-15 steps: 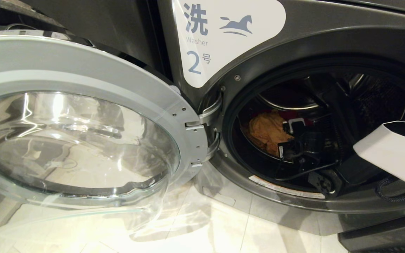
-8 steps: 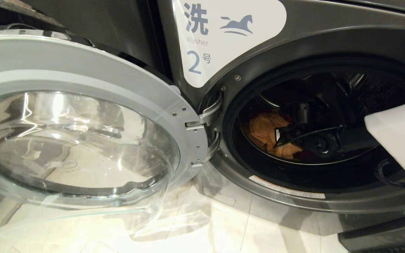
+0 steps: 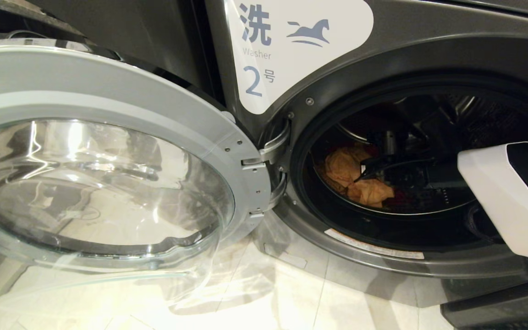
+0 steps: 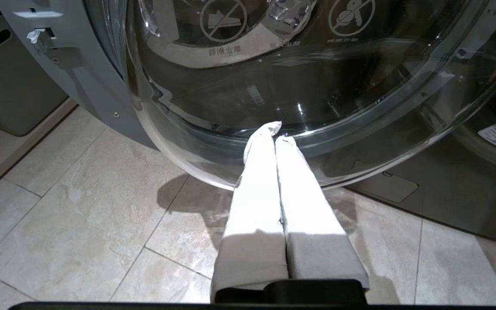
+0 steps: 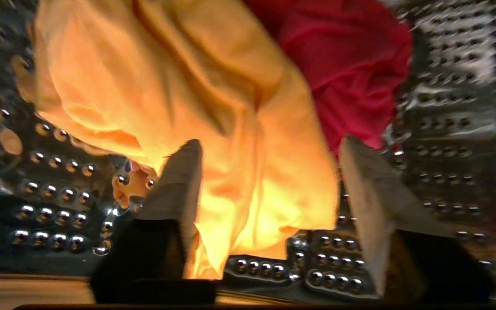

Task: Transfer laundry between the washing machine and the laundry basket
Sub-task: Pick a cloth and place it into the basket

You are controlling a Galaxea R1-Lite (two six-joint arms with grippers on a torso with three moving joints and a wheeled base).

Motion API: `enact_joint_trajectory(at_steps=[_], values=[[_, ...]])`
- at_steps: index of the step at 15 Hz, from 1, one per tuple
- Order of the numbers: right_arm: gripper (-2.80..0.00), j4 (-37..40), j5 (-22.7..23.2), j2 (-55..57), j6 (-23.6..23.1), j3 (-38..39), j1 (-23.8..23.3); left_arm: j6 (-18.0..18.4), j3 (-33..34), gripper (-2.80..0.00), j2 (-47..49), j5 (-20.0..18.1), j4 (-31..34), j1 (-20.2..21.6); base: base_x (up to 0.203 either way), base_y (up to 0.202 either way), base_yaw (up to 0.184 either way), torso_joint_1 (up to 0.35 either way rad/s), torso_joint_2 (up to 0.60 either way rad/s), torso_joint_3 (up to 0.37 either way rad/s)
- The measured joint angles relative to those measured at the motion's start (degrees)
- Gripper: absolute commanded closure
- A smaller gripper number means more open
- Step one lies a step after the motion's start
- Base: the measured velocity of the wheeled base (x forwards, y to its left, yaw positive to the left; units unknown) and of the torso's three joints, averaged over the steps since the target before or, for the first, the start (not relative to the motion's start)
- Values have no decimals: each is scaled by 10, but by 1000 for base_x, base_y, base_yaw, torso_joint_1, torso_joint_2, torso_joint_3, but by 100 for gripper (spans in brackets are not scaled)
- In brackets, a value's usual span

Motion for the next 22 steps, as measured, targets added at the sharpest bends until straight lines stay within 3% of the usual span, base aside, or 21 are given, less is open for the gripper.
enact_joint_trajectory(at_steps=[7,15,19,22], values=[[-280,-9,-31,68,-3,-66,-14,0,0,0,0,0,0,0,0,0,0,0,0,0],[-280,-74,-16,108,-7,-72,-52,-1,0,0,0,0,0,0,0,0,0,0,0,0],[-280,-78,44,123,-6,-72,-69,0,0,0,0,0,0,0,0,0,0,0,0,0],[-280,-107,61,141,-7,-74,-77,0,0,0,0,0,0,0,0,0,0,0,0,0]])
